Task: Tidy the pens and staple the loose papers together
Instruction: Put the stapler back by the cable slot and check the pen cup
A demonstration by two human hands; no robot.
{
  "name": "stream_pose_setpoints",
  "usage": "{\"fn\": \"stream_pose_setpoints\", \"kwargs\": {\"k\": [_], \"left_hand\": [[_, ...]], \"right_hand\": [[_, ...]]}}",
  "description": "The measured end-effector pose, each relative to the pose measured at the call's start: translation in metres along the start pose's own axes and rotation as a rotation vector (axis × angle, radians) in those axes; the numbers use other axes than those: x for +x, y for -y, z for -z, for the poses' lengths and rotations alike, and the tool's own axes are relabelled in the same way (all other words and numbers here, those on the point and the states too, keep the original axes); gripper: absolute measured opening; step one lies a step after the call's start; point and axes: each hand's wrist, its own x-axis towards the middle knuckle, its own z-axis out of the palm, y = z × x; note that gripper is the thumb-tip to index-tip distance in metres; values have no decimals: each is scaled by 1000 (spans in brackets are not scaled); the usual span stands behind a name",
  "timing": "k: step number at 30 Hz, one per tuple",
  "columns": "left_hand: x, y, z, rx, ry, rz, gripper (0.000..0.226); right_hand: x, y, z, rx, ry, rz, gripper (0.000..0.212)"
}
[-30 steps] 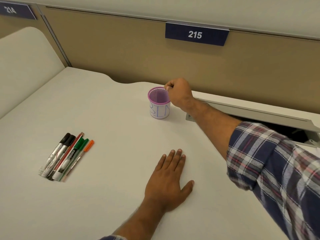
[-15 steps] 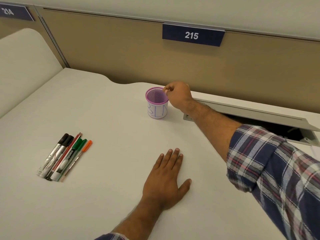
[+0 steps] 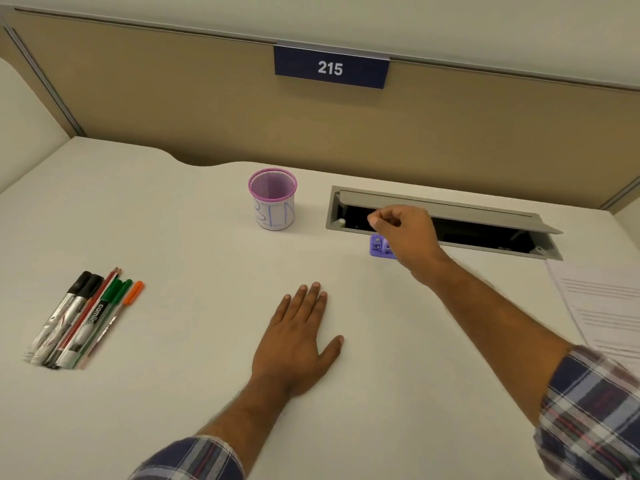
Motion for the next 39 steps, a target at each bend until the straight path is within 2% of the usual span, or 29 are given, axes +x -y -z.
{"fn": "stream_pose_setpoints", "kwargs": {"k": [7,12,17,22,36,39], "left_hand": [[1,-1,0,25,-3,0,78],[1,-1,0,46,3,4,78],[0,-2,-1,56,4,5,78],[0,-2,-1,55,-10,6,78],[0,-2,-1,53,-4,7,78],[0,-1,-2,64,-3,5,78]], "right_hand": [[-86,-66,34,-33,-46,-128,7],[-127,-99,36,-293,98,-71,7],[-133,-92,25,-577,305,69,13],[-135,-83,15,-807,344,172,23],[-131,-71,-1,-983,402,173,21],[-132,-70,-1,-988,406,188,15]]}}
